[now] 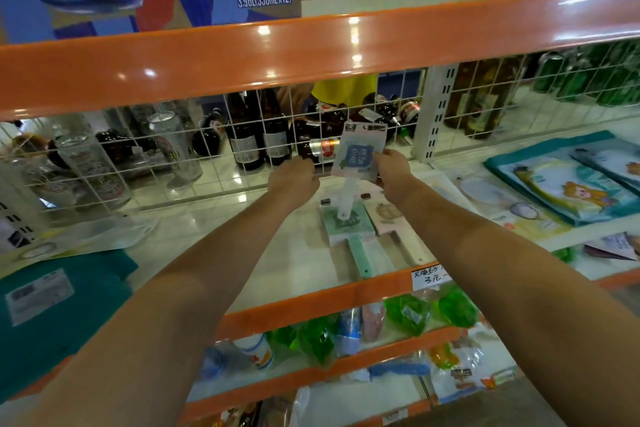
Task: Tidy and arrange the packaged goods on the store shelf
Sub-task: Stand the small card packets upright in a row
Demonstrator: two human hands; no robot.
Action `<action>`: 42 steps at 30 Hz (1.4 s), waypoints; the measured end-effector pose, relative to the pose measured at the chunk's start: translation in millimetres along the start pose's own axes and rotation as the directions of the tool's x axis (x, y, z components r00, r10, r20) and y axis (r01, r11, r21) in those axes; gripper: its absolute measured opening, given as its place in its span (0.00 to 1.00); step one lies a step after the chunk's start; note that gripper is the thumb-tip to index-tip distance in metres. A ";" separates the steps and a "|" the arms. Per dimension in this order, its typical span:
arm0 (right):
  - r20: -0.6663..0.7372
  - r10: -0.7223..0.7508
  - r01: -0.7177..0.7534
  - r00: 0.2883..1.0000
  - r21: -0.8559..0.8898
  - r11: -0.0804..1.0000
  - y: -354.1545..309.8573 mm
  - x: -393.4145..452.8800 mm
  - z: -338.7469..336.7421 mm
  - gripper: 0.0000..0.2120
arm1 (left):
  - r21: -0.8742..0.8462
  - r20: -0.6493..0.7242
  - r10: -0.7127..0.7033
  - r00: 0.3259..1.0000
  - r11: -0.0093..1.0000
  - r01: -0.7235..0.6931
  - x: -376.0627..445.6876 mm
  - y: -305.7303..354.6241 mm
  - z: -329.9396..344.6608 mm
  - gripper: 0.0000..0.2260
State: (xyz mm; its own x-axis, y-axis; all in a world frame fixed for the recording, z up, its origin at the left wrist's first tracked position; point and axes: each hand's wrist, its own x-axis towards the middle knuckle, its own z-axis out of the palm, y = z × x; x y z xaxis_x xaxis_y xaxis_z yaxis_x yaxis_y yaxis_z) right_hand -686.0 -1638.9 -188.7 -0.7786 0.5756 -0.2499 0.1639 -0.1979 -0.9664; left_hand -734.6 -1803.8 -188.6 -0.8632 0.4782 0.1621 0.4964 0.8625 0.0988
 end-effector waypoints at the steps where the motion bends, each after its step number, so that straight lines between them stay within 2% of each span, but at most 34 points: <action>1: -0.015 -0.003 0.003 1.000 0.001 1.000 -1.5 0.9 -4.1 0.15 | 0.015 0.006 0.017 1.000 1.000 -0.017 2.1 2.4 -1.6 0.12; 9: -0.076 -0.018 0.018 0.997 -0.001 1.000 -1.6 3.4 -46.9 0.14 | 0.161 0.035 0.101 0.994 0.981 -0.105 8.5 26.3 6.0 0.15; 16: 0.003 0.085 -0.081 0.996 -0.298 0.951 13.6 17.1 -76.1 0.14 | 0.193 0.063 0.069 0.996 0.978 -0.080 4.0 51.4 23.5 0.15; 20: 0.106 0.107 -0.040 0.988 -0.502 0.864 22.2 17.9 -84.8 0.16 | 0.202 0.066 0.040 0.997 0.978 -0.052 1.4 62.7 36.7 0.15; 27: 0.217 0.166 -0.004 0.962 -0.594 0.804 31.9 23.5 -83.1 0.09 | 0.207 0.065 -0.050 0.997 0.978 0.036 -4.1 70.0 49.7 0.15; 32: 0.249 0.154 0.071 0.956 -0.708 0.703 24.0 17.2 -85.8 0.17 | 0.215 0.061 -0.074 0.995 0.975 0.060 -7.7 68.0 50.2 0.16; 36: 0.290 0.112 0.170 0.950 -0.788 0.592 20.9 17.2 -93.2 0.17 | 0.230 0.066 -0.093 0.993 0.970 0.076 -9.5 70.1 49.7 0.16; 39: 0.250 0.027 0.214 0.968 -0.874 0.436 20.6 15.5 -95.0 0.17 | 0.232 0.084 -0.084 0.993 0.971 0.063 -10.6 72.5 51.7 0.15; 42: 0.227 -0.013 0.215 0.974 -0.905 0.368 23.7 14.6 -95.3 0.16 | 0.222 0.092 -0.080 0.992 0.973 0.058 -9.9 75.5 52.0 0.15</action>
State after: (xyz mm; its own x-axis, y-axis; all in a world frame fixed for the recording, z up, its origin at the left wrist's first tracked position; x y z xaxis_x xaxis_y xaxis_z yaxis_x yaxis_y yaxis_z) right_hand -635.8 -1559.6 -220.9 -0.8976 0.3833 -0.2174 0.4406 0.7690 -0.4632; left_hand -693.4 -1734.8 -233.8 -0.9051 0.4207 0.0621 0.4125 0.9041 -0.1119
